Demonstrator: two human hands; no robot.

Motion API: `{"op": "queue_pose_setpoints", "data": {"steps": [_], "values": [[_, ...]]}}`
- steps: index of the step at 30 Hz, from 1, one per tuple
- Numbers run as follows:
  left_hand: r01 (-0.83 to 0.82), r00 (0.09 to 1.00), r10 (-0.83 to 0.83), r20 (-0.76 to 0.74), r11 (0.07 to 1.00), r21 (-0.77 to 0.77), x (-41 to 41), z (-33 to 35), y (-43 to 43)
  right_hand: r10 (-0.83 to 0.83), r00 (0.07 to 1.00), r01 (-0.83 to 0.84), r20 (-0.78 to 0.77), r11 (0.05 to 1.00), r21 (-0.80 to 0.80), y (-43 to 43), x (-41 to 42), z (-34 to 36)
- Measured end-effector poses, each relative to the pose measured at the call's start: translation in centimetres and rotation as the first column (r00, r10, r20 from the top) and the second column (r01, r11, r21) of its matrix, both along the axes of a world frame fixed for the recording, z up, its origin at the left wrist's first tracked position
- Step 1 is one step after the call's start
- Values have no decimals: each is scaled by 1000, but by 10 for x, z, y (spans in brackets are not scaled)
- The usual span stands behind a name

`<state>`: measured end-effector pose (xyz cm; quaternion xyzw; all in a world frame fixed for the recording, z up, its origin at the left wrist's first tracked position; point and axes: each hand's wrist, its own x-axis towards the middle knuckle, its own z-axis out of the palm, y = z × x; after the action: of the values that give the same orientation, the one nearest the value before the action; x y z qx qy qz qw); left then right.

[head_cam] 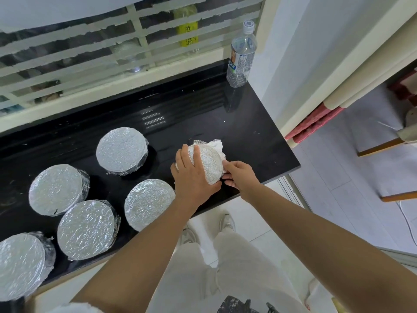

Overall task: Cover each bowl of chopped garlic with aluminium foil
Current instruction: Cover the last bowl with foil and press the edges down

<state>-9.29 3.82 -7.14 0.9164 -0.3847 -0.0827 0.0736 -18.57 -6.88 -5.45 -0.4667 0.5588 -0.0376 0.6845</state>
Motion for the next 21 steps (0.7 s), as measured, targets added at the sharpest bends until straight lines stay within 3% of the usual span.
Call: {"op": "queue_pose_setpoints", "data": {"steps": [4,7,12,16,21], "values": [[8,1000,-8,8,1000,-9,-1,-1,0,-139,988,124,67,973,197,0,-1,-4],[16,1000,-16,17,1000,2,-1,-2,0,-148,985,130,83,973,191,2,-2,-9],[15,999,-16,31,1000,25,0,-3,0,19,995,4,103,975,-222,4,-7,-12],[18,999,-19,42,1000,17,0,-2,0,302,953,-247,12,802,-544,0,-16,-12],[15,999,-15,50,1000,11,0,-3,-1,470,878,-399,-87,619,-676,-4,-23,-13]]}}
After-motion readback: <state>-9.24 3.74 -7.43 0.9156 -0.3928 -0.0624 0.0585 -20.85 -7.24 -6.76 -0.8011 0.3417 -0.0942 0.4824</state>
